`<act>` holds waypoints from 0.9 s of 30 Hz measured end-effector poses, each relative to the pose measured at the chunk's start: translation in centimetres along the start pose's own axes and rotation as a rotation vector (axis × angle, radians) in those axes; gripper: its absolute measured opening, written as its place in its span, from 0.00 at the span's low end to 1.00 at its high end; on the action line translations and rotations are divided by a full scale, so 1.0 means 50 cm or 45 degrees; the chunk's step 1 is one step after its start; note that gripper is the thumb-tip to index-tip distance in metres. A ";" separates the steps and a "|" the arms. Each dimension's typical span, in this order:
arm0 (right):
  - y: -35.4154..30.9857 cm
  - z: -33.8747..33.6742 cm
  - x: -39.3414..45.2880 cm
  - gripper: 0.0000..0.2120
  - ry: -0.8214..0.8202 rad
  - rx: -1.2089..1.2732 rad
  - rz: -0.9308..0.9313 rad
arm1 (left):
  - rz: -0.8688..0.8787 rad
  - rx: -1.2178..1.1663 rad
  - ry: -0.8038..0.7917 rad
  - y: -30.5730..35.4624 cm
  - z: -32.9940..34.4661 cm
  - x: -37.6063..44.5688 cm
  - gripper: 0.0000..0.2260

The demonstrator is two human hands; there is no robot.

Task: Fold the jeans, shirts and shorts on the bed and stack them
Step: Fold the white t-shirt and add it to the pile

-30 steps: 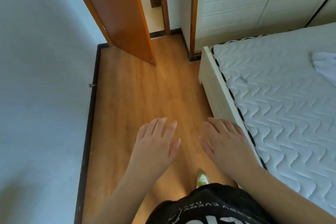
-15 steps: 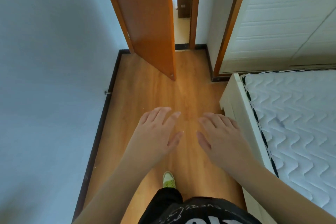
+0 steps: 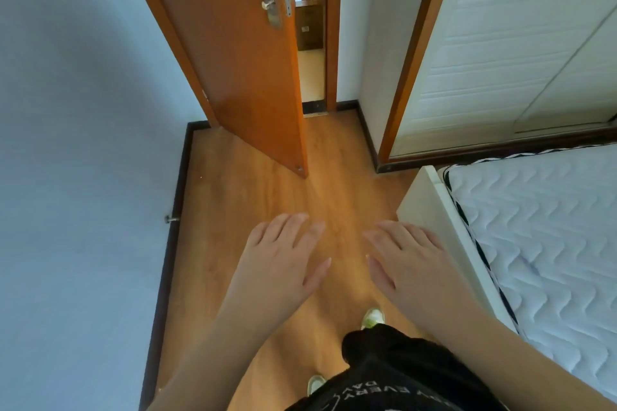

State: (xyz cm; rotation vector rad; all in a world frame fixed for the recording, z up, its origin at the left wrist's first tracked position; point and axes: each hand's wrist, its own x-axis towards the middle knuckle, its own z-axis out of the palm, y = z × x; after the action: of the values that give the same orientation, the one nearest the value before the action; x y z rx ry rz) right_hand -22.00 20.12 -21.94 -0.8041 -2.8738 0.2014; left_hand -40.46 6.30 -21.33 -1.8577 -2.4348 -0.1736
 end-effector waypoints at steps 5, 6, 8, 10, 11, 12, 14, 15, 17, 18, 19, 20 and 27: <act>0.120 0.022 0.118 0.17 0.111 -0.028 0.116 | 0.120 -0.093 0.028 0.004 0.046 0.207 0.20; 0.148 0.023 0.146 0.17 0.116 -0.048 0.137 | 0.137 -0.076 0.009 0.002 0.051 0.254 0.20; 0.201 0.025 0.201 0.16 0.129 -0.085 0.173 | 0.151 -0.047 -0.041 -0.001 0.057 0.342 0.21; 0.250 0.025 0.245 0.13 0.146 -0.091 0.185 | 0.168 -0.030 -0.060 0.000 0.056 0.413 0.22; 0.278 0.020 0.269 0.13 0.136 -0.077 0.203 | 0.173 -0.029 -0.075 0.002 0.054 0.448 0.22; 0.308 0.013 0.295 0.14 0.127 -0.070 0.225 | 0.175 -0.022 -0.082 0.003 0.054 0.481 0.22; 0.371 -0.004 0.352 0.15 0.108 -0.077 0.270 | 0.175 -0.011 -0.104 -0.001 0.052 0.546 0.23; 0.399 -0.012 0.379 0.15 0.103 -0.082 0.289 | 0.171 -0.011 -0.123 -0.003 0.052 0.577 0.24; 0.445 -0.023 0.425 0.18 0.128 -0.100 0.305 | 0.179 -0.009 -0.149 -0.005 0.054 0.634 0.25; 0.460 -0.024 0.444 0.18 0.141 -0.113 0.310 | 0.197 -0.005 -0.151 -0.004 0.056 0.660 0.25; 0.469 -0.022 0.461 0.17 0.156 -0.119 0.317 | 0.225 -0.005 -0.153 -0.001 0.059 0.687 0.25; 0.477 -0.019 0.478 0.16 0.177 -0.114 0.325 | 0.256 -0.008 -0.152 0.000 0.064 0.714 0.24; 0.549 0.028 0.613 0.16 0.045 -0.074 0.415 | 0.392 -0.046 -0.159 -0.031 0.124 0.916 0.22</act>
State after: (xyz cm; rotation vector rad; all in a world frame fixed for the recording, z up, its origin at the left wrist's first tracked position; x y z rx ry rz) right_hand -34.32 59.30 -24.63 -1.2718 -2.7101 0.1381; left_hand -54.01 50.51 -21.72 -2.2914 -2.1913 -0.0851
